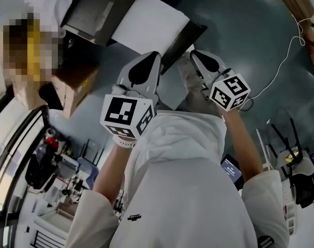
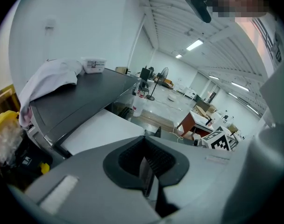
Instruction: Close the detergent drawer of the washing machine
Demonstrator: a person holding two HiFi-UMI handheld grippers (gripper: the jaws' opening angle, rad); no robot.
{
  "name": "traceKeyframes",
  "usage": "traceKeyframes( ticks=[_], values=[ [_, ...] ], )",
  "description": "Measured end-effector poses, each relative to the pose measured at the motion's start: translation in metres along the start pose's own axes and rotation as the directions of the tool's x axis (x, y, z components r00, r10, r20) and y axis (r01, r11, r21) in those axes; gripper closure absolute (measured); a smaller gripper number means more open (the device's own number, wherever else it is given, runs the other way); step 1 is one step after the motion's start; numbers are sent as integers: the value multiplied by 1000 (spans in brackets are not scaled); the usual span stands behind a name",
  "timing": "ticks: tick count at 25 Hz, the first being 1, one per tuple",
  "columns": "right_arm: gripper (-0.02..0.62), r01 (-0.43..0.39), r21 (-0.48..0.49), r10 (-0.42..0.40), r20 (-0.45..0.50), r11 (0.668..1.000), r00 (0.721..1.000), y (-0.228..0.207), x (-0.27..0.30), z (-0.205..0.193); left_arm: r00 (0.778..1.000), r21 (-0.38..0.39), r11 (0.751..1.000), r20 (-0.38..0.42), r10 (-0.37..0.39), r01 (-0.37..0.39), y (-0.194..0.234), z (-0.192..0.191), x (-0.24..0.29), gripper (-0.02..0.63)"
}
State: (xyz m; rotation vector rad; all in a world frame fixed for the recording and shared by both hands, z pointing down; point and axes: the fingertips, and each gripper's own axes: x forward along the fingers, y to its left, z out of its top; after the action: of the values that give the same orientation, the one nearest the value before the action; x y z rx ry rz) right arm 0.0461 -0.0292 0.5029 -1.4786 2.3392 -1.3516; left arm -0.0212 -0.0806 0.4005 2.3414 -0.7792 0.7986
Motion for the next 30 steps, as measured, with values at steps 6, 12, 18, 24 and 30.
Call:
traceKeyframes(
  ticks=[6,12,18,24,30],
  values=[
    [594,-36,77,37,1,996,999,-5,9,-1,1000,-15,1000,-4,0,0,0,-3,6,589],
    [594,-54,109,53,7,993,999,-3,17,-3,1000,-37,999,-17,4,-5,5,-12,7,589],
    [594,-42,98,42,3,994,999,-1,18,-2,1000,-63,998,-26,-4,3,5,-20,10,589],
    [595,-35,66,36,-7,997,999,0,17,-1,1000,-77,997,-20,-6,5,2,-23,10,589],
    [595,-69,52,70,-19,996,997,0,15,-1,1000,-85,996,-26,4,-6,5,-29,6,589]
  ],
)
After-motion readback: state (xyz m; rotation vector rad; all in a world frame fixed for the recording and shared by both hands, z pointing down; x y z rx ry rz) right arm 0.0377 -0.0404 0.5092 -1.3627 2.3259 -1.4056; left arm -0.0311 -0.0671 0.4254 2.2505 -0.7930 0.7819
